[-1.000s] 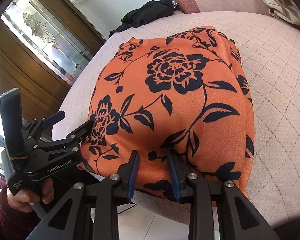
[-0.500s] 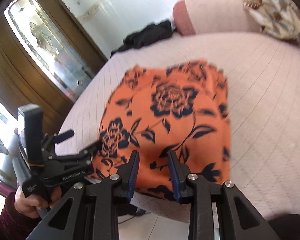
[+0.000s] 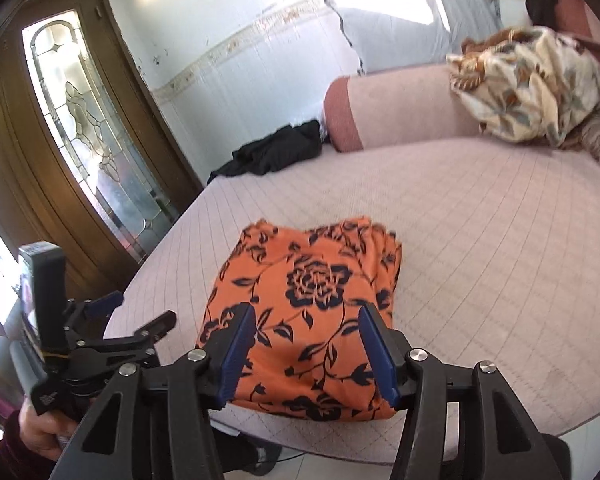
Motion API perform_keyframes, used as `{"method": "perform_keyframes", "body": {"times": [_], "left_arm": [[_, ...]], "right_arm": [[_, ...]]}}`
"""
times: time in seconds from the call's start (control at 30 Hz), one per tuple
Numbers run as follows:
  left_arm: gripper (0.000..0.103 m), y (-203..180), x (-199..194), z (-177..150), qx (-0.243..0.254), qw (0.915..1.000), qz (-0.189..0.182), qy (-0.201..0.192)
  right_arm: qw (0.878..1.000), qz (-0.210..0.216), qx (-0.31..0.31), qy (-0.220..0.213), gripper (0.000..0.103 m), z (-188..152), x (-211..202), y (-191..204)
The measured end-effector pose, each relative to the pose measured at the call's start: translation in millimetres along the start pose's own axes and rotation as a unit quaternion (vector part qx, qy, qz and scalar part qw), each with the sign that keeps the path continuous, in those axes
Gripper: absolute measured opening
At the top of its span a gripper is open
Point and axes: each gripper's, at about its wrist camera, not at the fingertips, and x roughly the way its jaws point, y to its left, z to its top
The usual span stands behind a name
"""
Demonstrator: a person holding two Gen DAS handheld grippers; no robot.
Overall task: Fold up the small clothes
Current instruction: 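Open both grippers and release the folded blouse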
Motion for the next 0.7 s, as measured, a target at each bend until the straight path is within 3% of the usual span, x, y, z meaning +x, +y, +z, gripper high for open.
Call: {"method": "perform_keyframes", "body": {"times": [0.33, 0.57, 0.7], "left_arm": [[0.091, 12, -34, 12, -0.032, 0.9989, 0.014, -0.033], [0.091, 15, -46, 15, -0.036, 0.9966, 0.058, -0.047], [0.091, 20, -52, 17, -0.058, 0.9961, 0.046, -0.048]], "right_arm": [[0.999, -0.029, -0.013, -0.025, 0.058, 6, -16, 16], [0.998, -0.041, -0.011, -0.038, 0.058, 10, -23, 19], [0.998, -0.049, -0.018, -0.045, 0.058, 11, -27, 20]]}}
